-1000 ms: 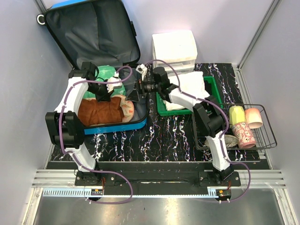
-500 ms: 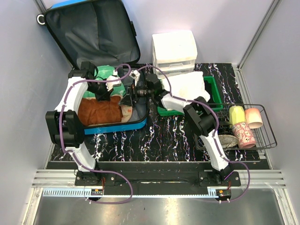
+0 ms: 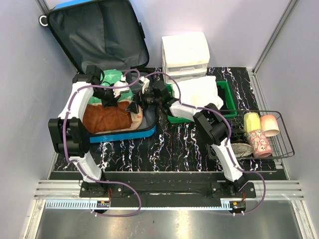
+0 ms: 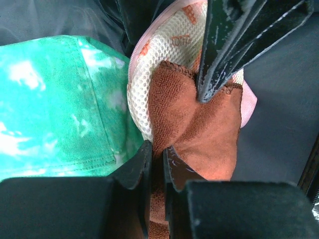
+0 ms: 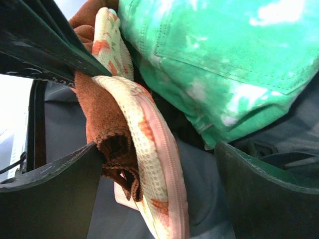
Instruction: Open, take out, and arrange the luggage
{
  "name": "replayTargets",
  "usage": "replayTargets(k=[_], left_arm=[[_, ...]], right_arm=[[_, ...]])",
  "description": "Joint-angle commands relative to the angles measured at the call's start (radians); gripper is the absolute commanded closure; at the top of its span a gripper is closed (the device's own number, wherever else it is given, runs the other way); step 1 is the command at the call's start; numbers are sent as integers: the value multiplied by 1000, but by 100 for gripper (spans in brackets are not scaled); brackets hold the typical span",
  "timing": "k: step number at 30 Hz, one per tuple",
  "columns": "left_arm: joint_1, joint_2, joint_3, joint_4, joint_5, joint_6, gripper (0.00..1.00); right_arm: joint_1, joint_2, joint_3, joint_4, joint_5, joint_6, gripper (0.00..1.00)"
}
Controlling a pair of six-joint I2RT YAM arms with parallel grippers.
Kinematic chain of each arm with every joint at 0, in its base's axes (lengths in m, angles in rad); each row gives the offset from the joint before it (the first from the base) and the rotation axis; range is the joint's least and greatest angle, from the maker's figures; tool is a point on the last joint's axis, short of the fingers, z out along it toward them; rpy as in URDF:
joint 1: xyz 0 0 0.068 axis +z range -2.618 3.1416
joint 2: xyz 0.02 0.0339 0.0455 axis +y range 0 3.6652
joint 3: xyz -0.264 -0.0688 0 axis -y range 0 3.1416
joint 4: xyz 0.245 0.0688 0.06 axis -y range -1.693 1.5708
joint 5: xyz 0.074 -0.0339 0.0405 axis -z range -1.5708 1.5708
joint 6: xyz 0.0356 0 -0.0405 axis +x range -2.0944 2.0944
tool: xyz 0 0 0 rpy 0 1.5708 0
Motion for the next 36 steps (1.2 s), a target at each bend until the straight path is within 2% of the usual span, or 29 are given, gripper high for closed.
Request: replayTargets(k=[1,5,7,10,12,19,22,23,25,26,27,28,29,31,33,34,35,36], left_arm=[[-2,-63,-5,6,55,56,100],[-2,-54,10,60,63,0,100],[-2,-40,22,89,62,-58,100],[-1,-17,50,120,59,-121,100],[6,6,68,127,78,-155,100],[13,20,108,150,157,-235,100],[13,15,117,150,190,-251,100],[13,17,119,150,192,-255,100],[13,18,122,152,180,-261,100],[13,18,122,150,158,-263,96],[13,17,122,150,145,-274,86],[13,17,126,152,132,-284,66],[16,15,131,150,108,-295,53],[18,11,137,150,83,-324,36],[21,3,143,161,49,-371,19],[29,-2,146,170,43,-387,15],[30,-12,146,175,43,-399,1],[33,-20,145,180,45,-425,1]], right_arm=[[-12,-59,-3,22,-3,-20,0],[-13,-26,33,77,-175,64,0],[-6,1,36,120,-225,159,0],[17,11,33,166,-249,208,0],[30,11,28,148,-230,176,0],[51,59,94,7,-3,118,3],[50,51,102,5,14,116,22],[45,47,103,8,10,121,46],[33,8,88,16,-10,141,79],[27,-8,79,17,-19,151,92],[7,-48,68,11,-33,170,100],[-4,-70,56,-1,-74,181,100],[-21,-88,54,-47,-96,191,100],[-67,-136,81,-142,-151,184,100],[-101,-163,117,-332,-185,132,100],[-142,-171,150,-463,-227,110,100],[-160,-176,161,-521,-245,71,100],[-180,-185,177,-573,-286,52,100]])
